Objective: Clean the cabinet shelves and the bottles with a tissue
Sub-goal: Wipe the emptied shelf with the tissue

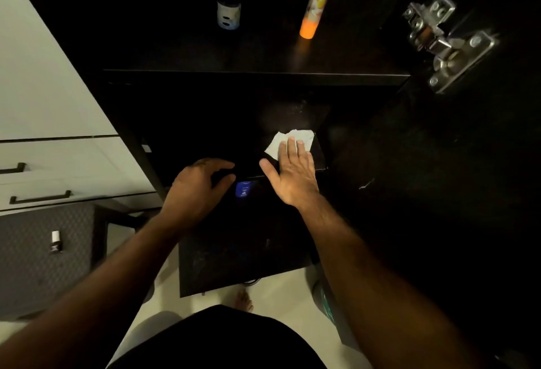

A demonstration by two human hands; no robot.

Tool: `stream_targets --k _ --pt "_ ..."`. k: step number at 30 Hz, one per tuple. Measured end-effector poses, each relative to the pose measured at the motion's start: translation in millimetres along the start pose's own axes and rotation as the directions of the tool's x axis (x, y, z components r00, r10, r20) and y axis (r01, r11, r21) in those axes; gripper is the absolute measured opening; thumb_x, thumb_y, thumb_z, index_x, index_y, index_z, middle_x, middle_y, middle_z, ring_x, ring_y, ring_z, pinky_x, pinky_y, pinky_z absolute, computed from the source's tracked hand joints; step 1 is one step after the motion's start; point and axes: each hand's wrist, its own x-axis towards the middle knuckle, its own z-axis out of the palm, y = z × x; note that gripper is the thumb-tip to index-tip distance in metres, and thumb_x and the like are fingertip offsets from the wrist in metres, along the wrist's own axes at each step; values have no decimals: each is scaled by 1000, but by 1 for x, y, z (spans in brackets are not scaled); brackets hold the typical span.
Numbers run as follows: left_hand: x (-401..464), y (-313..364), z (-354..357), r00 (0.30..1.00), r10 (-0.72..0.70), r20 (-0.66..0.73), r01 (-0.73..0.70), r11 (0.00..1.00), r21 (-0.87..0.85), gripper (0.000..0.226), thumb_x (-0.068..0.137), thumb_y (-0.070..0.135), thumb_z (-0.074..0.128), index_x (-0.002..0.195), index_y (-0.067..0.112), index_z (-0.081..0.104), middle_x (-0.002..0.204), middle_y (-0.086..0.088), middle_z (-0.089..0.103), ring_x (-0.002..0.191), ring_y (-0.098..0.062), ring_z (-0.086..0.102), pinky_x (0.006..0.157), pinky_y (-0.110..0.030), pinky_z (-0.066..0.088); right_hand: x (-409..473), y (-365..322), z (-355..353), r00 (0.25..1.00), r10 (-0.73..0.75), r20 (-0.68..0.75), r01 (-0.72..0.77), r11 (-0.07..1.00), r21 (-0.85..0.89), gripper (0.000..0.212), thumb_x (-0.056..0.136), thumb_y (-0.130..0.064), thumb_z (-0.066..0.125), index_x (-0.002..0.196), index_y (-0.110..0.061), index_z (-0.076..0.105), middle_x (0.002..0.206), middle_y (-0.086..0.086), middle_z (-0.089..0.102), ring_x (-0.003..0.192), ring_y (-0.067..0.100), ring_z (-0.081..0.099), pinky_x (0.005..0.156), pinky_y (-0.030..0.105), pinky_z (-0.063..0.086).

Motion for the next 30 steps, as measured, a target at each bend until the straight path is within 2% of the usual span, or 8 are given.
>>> stream_targets --k 6,12,17,21,26,30 --pt "8 0 4 999 -7 50 8 1000 -7 32 92 36 60 123 30 62 124 2 62 106 -14 58 84 -23 40 -12 5 -4 992 106 66 -107 994 18 89 92 -71 6 155 -10 -5 162 5 -17 147 18 -21 121 38 -11" --pt "17 -5 -6 993 37 110 -39 999 16 31 93 35 60 123 28 62 126 2 60 112 -16 56 93 -28 41 26 -2 -28 947 303 109 -307 952 19 99 87 -77 3 153 -4 -6 161 14 -15 149 23 -18 121 41 -9" --pt "27 -6 -6 987 82 141 -86 996 16 29 91 38 61 119 32 64 126 6 62 114 -13 56 96 -29 42 9 -1 -18 965 253 67 -255 967 19 102 85 -80 7 154 -7 -6 162 10 -14 148 20 -18 121 40 -10" --pt "30 -4 -7 986 90 137 -92 996 9 30 91 36 61 120 30 64 126 5 62 116 -15 56 99 -29 42 3 2 -21 939 331 92 -335 942 29 99 88 -77 5 154 -5 -6 162 11 -13 149 22 -16 121 39 -8" --pt "30 -6 -1 988 95 121 -107 990 97 38 92 38 59 129 29 58 134 2 56 122 -20 52 103 -36 43 25 -7 -33 948 294 124 -299 954 18 104 85 -81 7 153 -4 -8 161 15 -16 148 25 -19 121 41 -11" --pt "30 -11 9 981 145 131 -170 964 205 52 91 40 58 140 25 48 146 1 46 134 -21 42 110 -39 36 2 -3 -20 954 285 90 -292 954 68 99 87 -78 6 153 -5 -8 161 14 -18 148 24 -20 121 42 -10"
